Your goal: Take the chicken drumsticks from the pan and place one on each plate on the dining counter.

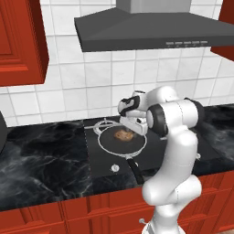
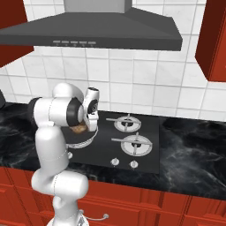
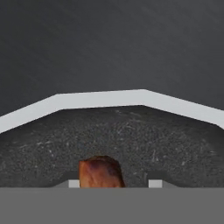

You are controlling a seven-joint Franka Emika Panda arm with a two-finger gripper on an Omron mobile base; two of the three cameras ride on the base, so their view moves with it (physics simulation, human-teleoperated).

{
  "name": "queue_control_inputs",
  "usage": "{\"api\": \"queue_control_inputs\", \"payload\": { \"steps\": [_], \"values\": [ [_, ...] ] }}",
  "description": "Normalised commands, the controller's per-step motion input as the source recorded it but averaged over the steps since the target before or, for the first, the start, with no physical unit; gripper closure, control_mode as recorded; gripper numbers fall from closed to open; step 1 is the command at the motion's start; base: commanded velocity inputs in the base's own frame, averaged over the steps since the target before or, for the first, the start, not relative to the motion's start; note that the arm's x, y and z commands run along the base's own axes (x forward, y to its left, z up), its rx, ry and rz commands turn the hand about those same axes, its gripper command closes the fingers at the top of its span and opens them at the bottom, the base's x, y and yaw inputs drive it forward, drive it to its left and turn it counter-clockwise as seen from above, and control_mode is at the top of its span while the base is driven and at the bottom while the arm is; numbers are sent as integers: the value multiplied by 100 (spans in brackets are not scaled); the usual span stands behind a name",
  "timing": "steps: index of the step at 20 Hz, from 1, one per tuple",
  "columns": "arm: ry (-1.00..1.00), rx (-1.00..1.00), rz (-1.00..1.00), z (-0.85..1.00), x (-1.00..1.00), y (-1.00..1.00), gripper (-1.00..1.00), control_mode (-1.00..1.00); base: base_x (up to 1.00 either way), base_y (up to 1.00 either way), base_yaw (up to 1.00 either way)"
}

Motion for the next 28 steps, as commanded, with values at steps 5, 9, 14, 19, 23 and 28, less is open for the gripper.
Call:
{"api": "queue_control_inputs", "payload": {
  "steps": [5, 9, 14, 19, 23, 28],
  "values": [
    [-1, 14, 0, 66, -48, -9, 100, -100, 0, 0, 0],
    [-8, 11, 0, 66, -73, -15, 100, -100, 0, 0, 0],
    [-6, 0, 0, 37, -93, -4, 100, -100, 0, 0, 0],
    [-17, -2, 2, 23, -98, 1, 100, -100, 0, 0, 0],
    [-4, 0, 0, 40, -72, 0, 100, -100, 0, 0, 0],
    [0, -1, 0, 40, -68, 0, 100, -100, 0, 0, 0]
  ]
}}
